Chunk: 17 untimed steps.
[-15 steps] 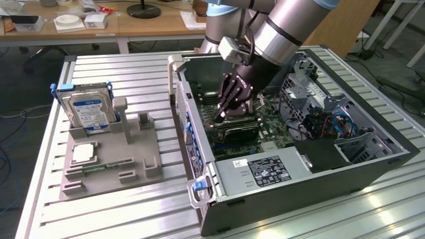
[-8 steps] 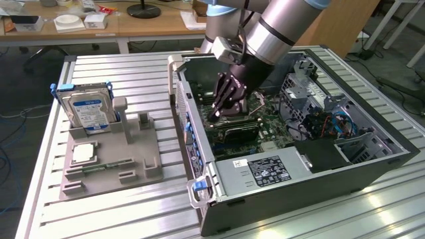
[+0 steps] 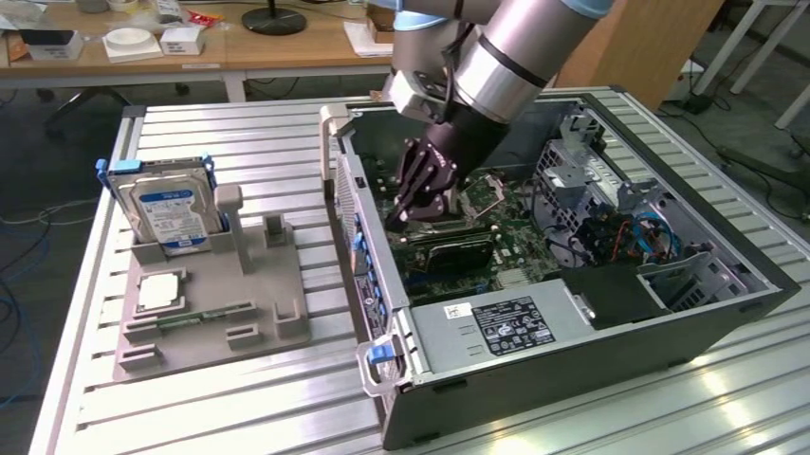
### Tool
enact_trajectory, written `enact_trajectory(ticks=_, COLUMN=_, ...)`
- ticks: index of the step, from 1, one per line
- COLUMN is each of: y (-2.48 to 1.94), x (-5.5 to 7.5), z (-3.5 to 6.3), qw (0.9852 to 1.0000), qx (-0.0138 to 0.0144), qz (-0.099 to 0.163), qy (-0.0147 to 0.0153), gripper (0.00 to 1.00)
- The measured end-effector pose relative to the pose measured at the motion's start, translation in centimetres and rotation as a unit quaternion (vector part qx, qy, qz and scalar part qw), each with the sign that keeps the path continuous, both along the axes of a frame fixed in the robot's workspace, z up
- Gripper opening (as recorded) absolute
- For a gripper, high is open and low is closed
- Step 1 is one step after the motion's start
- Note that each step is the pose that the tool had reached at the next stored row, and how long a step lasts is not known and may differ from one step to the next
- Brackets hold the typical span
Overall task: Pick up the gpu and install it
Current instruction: 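Press down on the gpu until it lock into place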
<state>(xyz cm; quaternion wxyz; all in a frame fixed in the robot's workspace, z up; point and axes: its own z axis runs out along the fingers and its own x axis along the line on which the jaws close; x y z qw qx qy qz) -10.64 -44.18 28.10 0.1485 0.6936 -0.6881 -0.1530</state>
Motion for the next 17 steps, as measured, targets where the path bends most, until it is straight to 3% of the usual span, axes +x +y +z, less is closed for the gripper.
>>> enact_trajectory(ticks=5, y=0.58, x=-0.15, z=-0.19, qw=1.0000, qx=-0.0001, qz=0.000, qy=-0.0001, gripper=0.10)
enact_trajectory(ticks=17, y=0.62, x=-0.78, z=-0.23, qw=1.0000, qx=-0.0002, qz=0.000, qy=0.0003, gripper=0.10)
